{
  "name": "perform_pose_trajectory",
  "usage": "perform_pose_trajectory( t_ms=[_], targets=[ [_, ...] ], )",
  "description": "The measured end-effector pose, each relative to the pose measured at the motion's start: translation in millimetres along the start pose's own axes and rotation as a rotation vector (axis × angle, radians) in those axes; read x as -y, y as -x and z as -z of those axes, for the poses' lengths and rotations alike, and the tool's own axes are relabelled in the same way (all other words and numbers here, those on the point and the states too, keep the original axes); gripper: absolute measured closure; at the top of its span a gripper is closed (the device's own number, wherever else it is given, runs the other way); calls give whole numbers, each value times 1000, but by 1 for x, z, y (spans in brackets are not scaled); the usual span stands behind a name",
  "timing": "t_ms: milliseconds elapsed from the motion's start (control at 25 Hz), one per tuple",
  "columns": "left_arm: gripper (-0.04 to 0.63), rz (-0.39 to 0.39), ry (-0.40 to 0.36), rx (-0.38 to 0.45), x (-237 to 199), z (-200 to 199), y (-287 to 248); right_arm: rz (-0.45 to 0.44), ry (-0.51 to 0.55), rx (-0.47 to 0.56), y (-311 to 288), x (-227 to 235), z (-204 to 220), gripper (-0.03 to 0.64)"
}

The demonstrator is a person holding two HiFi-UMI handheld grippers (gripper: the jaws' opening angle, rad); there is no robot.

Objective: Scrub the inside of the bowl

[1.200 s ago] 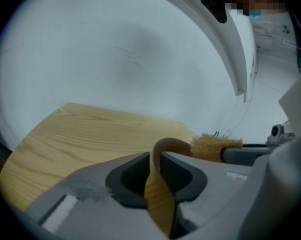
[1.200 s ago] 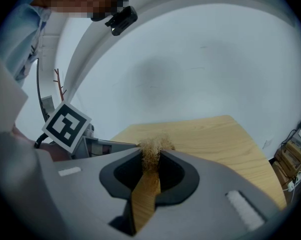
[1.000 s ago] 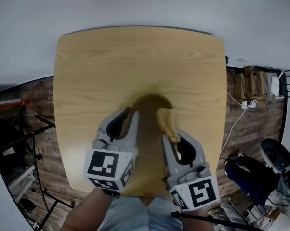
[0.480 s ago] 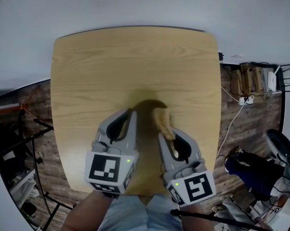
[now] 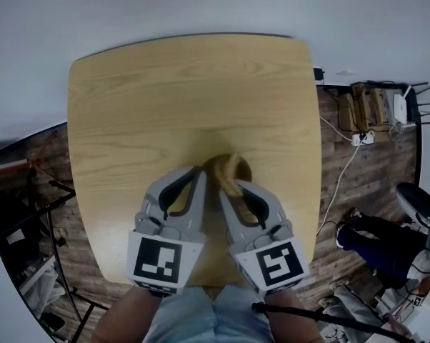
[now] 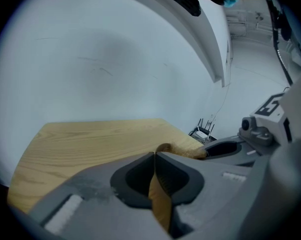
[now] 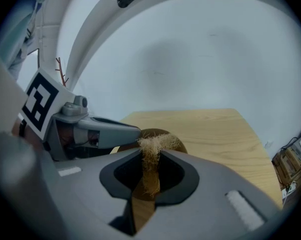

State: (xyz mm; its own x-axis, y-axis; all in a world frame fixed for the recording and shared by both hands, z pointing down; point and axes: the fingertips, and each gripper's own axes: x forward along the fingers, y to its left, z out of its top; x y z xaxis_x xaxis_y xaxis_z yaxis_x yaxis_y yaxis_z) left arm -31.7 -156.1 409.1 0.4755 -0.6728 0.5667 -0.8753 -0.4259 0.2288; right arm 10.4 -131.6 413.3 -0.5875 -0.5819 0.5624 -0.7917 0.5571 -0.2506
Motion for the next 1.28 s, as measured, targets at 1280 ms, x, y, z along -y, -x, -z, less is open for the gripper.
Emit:
perform_pose_trajectory(
  t_ms=[1280],
  targets=[
    [565, -37, -167, -9, -6, -4, -1, -266, -25, -32, 58, -41, 9, 558]
  ],
)
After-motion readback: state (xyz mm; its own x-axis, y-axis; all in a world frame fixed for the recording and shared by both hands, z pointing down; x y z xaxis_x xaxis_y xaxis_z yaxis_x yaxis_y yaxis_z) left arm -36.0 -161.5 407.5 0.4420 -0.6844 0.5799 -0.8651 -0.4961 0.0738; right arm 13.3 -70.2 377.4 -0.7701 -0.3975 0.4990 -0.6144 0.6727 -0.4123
